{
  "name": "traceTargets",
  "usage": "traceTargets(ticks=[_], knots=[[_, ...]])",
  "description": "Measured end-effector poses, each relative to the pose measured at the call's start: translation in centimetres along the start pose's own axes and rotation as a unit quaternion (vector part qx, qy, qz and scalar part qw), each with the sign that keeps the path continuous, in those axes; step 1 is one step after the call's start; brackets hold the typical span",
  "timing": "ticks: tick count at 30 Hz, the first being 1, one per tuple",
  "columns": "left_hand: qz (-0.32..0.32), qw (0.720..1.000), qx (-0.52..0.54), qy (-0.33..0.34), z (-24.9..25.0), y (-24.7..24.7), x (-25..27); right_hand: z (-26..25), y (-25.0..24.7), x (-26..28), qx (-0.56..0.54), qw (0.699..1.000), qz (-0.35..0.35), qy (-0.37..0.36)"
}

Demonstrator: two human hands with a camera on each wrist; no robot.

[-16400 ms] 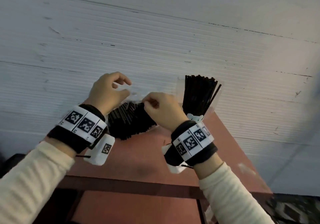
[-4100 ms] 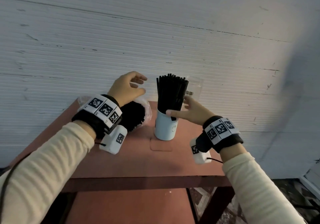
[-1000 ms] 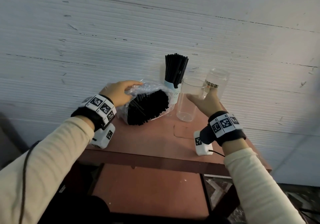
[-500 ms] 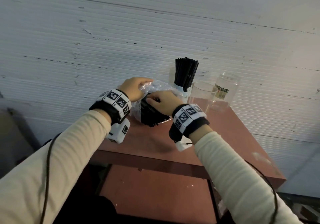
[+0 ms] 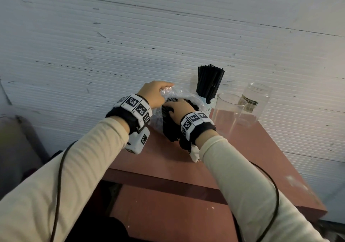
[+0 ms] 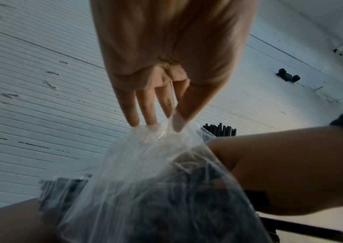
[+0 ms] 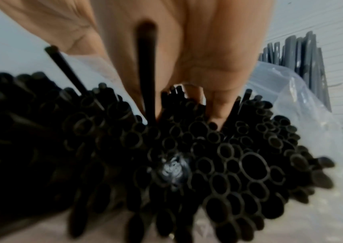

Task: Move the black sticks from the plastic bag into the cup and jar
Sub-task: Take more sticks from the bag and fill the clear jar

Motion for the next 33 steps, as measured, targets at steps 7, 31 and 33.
traceTargets(ticks=[7,31,33], knots=[[-0.006,1.0,-0.006,-0.011,-0.4,-0.2,-0.5,0.9,-0.4,0.1,-0.038,0.997,0.062,-0.018],[-0.087,0.972,-0.034,0.216,4.6,3.9,0.9,6.5,-7.7,7.7,-0.146,0.98,0.108,-0.076],[-0.102,0.972,-0.042,0.206,5.0,5.0,0.5,6.3,-7.2,8.1,-0.144,0.981,0.103,-0.078]])
Point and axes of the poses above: each hand's wrist, its own x-axis away from the middle knuckle, its own y-axis out of the palm, z = x × y, the point moved 1 cm from there along -x, towards the middle knuckle, and after that the axes turned 6 degrees about z, right-handed, at the moved point
